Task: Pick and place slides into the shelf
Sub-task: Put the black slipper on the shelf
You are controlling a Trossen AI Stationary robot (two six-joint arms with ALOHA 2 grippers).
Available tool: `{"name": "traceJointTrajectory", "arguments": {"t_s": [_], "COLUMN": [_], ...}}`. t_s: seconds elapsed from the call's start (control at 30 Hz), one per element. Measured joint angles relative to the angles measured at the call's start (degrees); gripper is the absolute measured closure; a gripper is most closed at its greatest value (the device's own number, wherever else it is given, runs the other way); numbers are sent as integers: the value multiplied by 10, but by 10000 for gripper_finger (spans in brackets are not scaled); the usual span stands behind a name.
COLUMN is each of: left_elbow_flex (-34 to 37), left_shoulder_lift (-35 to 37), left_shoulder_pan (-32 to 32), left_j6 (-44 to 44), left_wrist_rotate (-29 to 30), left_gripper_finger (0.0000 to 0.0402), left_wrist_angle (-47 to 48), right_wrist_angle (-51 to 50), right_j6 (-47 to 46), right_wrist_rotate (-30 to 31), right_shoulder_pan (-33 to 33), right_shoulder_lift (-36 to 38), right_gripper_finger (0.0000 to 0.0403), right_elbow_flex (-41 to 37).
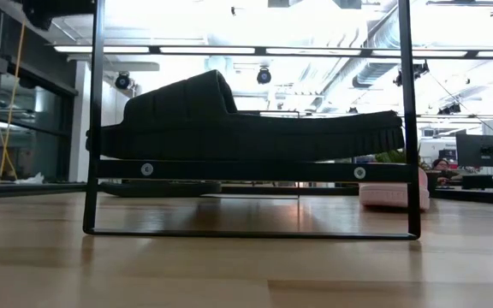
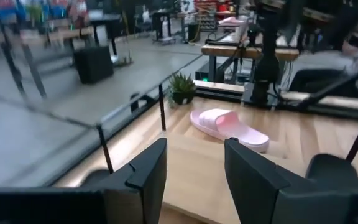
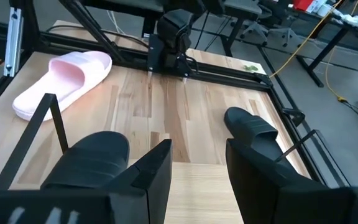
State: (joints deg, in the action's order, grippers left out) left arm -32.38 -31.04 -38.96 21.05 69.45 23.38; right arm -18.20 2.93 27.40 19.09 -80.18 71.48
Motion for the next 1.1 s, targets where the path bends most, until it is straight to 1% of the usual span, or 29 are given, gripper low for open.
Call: {"name": "traceJointTrajectory", "arguments": {"t_s": [0.17,0.23,0.3,0.47,0.67,0.9,1.0,1.1], "left_elbow_flex": [1,1,1,2,2,2,15,28], "left_shoulder_lift": [56,72,82,88,88,88,87,87], "left_shoulder_pan": [0,0,0,0,0,0,0,0], "left_j6": [186,247,289,307,339,412,424,424], "left_wrist_rotate": [16,18,23,46,47,56,57,53], "left_gripper_finger": [257,257,257,257,257,257,257,257], "left_wrist_angle": [179,228,260,274,286,333,323,291], "right_wrist_angle": [-2,-2,-2,-1,0,0,0,0], "right_j6": [-16,-17,-22,-31,-30,-30,-30,-30], "right_wrist_rotate": [0,0,-2,-23,-29,-38,-39,-39], "right_shoulder_pan": [-23,-32,-39,-53,-63,-71,-71,-71], "right_shoulder_lift": [0,0,0,-5,-25,-26,-26,-26], "right_gripper_finger": [260,260,260,260,260,260,260,260], "right_elbow_flex": [0,0,0,0,0,0,0,0]}}
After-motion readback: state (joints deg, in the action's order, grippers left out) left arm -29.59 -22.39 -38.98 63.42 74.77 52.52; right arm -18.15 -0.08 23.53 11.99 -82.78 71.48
